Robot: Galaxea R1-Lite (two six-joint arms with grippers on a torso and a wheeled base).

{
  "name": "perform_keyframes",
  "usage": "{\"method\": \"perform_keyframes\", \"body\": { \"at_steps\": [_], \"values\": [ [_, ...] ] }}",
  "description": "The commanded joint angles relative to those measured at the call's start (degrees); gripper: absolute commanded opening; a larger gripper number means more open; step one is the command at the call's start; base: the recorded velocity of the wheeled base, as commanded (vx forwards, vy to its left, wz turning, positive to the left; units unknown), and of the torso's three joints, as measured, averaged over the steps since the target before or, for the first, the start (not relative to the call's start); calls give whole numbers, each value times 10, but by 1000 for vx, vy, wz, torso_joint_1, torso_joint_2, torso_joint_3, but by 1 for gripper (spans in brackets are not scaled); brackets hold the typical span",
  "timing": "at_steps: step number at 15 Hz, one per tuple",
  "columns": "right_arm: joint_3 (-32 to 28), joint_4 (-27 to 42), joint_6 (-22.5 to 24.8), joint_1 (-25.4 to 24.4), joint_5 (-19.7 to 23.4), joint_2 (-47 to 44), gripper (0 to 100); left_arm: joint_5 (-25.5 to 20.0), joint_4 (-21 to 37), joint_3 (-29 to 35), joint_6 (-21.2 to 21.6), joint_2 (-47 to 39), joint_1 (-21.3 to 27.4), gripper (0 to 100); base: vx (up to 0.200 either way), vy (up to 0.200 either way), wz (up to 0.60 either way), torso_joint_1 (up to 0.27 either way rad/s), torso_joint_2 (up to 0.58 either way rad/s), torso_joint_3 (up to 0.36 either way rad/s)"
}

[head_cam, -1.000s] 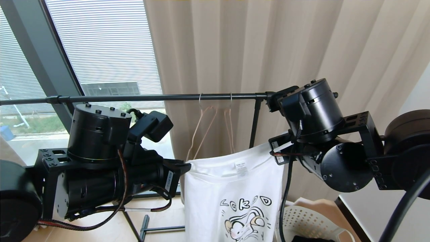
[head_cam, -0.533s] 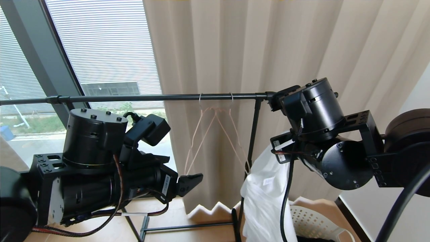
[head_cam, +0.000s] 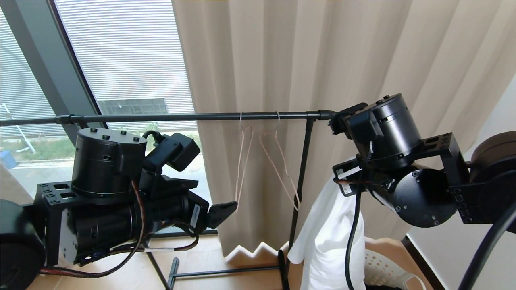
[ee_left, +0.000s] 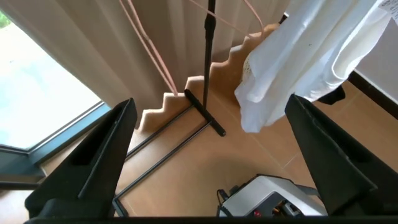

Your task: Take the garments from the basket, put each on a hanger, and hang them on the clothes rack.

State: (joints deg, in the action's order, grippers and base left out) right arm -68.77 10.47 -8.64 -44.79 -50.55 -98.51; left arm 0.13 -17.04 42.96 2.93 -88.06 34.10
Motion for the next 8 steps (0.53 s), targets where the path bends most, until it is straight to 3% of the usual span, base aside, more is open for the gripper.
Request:
{"method": "perform_keyframes", "body": {
  "at_steps": [1, 8],
  "values": [
    [5, 0, 1, 0, 0, 4, 0, 7, 0, 14, 0, -33, -7, 100, 0, 0, 0, 0, 0, 0],
    [36, 0, 29, -2, 0, 39, 0, 9, -3, 27, -11, -62, -13, 100, 0, 0, 0, 0, 0, 0]
  ]
}}
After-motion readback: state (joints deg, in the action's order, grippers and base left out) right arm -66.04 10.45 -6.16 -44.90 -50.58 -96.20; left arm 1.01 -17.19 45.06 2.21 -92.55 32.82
